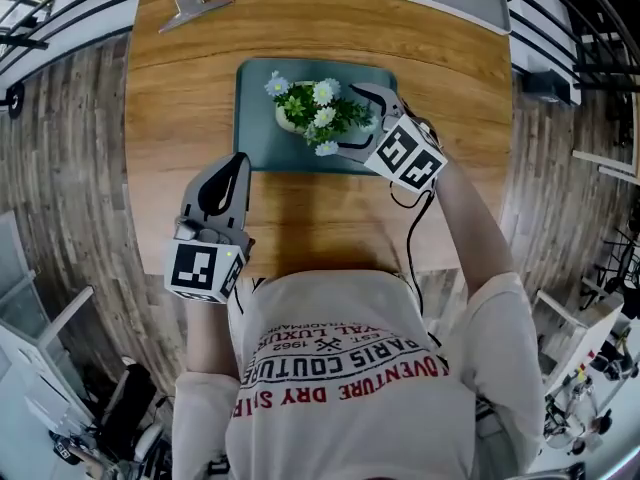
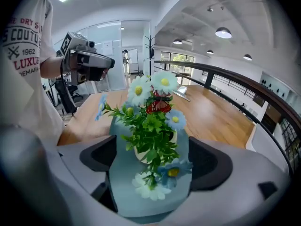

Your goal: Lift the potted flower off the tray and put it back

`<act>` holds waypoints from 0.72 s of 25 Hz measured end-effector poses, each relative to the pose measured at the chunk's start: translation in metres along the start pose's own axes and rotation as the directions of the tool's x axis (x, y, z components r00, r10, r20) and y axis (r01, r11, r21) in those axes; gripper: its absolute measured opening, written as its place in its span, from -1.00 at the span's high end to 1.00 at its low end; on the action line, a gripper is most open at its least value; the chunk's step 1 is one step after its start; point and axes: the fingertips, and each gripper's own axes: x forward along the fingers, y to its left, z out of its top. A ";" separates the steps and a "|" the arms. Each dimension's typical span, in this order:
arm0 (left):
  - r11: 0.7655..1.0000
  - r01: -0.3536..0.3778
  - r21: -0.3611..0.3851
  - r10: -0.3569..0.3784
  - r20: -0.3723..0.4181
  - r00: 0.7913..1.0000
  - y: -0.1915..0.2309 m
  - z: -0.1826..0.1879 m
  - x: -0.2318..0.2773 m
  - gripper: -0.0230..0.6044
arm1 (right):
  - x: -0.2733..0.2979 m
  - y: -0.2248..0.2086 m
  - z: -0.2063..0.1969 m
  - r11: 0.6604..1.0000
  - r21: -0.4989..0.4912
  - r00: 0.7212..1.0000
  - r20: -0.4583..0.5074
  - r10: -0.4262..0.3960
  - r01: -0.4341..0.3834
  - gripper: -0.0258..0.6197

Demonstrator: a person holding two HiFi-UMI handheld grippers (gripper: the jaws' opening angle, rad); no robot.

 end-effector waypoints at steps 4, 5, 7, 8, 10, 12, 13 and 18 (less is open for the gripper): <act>0.999 -0.031 -0.025 0.031 -0.022 0.999 -0.002 -0.010 0.004 0.89 | 0.015 -0.004 -0.007 0.998 -0.028 0.999 -0.019 0.048 -0.049 -0.51; 0.999 -0.038 -0.032 0.038 -0.027 0.999 -0.002 -0.012 0.005 0.89 | 0.019 -0.005 -0.008 0.998 -0.030 0.998 -0.021 0.059 -0.060 -0.51; 0.998 -0.050 -0.044 0.049 -0.032 0.998 -0.002 -0.017 0.007 0.89 | 0.027 -0.006 -0.009 0.996 -0.033 0.996 -0.020 0.083 -0.083 -0.52; 0.997 -0.055 -0.049 0.053 -0.032 0.998 -0.002 -0.018 0.008 0.89 | 0.030 -0.006 -0.009 0.995 -0.036 0.995 -0.019 0.094 -0.094 -0.52; 0.997 -0.061 -0.057 0.060 -0.024 0.998 -0.002 -0.019 0.010 0.89 | 0.037 -0.004 -0.009 0.992 -0.042 0.993 -0.009 0.115 -0.115 -0.52; 0.996 -0.066 -0.062 0.066 -0.009 0.998 -0.002 -0.017 0.013 0.89 | 0.042 -0.003 -0.006 0.990 -0.042 0.991 0.010 0.134 -0.134 -0.53; 0.996 -0.069 -0.064 0.069 -0.002 0.998 -0.002 -0.015 0.015 0.89 | 0.045 -0.003 -0.005 0.989 -0.042 0.990 0.019 0.142 -0.141 -0.53; 0.994 -0.084 -0.066 0.085 0.014 0.996 0.002 -0.014 0.021 0.89 | 0.056 -0.001 -0.009 0.985 -0.053 0.985 0.040 0.166 -0.164 -0.53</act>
